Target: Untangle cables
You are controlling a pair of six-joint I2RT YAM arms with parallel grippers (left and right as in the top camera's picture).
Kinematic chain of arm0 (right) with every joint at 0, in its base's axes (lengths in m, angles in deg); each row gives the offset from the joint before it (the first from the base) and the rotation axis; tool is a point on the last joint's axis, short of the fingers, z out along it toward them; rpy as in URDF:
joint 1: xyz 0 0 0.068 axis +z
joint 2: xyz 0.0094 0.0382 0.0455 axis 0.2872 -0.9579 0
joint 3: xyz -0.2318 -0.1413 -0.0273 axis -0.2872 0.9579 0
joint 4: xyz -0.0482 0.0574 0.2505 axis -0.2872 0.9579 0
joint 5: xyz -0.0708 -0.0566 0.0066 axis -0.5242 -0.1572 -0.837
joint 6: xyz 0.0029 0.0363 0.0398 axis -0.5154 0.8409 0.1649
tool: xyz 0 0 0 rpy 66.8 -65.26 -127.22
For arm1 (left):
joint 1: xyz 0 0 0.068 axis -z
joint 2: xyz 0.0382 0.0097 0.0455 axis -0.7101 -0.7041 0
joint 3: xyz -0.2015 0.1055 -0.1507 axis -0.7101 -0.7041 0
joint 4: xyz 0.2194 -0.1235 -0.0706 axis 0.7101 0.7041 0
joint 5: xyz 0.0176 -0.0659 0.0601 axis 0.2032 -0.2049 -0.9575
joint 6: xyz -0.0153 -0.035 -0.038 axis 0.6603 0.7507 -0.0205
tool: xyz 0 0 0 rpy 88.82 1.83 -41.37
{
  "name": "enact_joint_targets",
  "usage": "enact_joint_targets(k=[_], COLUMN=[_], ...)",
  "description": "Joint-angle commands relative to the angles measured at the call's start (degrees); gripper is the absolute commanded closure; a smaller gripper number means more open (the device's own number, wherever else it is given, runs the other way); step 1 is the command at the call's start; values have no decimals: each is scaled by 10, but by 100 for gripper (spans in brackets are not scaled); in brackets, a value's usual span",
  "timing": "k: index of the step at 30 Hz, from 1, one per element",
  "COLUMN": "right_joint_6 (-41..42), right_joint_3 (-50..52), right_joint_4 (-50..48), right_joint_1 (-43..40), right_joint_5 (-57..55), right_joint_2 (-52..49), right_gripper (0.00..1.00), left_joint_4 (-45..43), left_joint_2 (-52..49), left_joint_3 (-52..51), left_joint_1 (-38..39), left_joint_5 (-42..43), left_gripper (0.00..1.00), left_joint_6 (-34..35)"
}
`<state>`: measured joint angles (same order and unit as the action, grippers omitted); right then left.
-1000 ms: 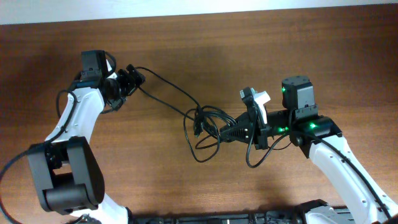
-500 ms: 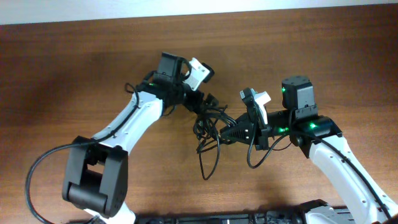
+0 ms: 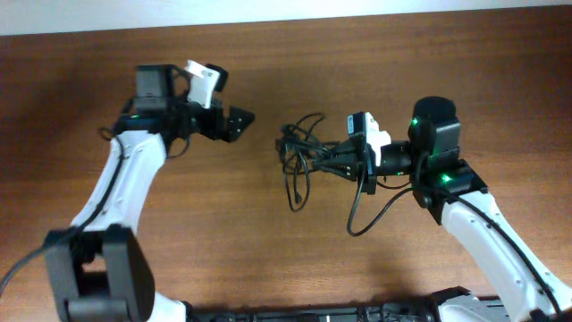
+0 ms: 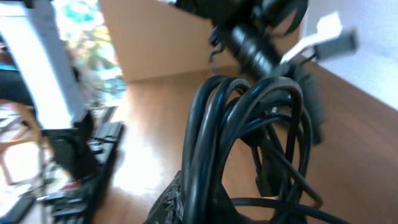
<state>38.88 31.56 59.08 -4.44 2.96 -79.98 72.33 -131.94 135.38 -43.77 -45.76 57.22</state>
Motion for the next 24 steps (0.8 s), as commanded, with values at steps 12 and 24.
enact_joint_targets(k=[12,24], right_joint_6=[494,552], right_joint_3=[-7,-7], right_joint_4=[-2,-7], right_joint_1=[57,38], right_joint_5=[66,75], right_joint_2=[-97,-97], right_gripper=[96,96], left_joint_4=[74,280], left_joint_2=[30,30], left_joint_3=[0,0], left_joint_1=[-17,29], left_joint_5=[74,218], left_gripper=[1,1], left_joint_6=[57,-357])
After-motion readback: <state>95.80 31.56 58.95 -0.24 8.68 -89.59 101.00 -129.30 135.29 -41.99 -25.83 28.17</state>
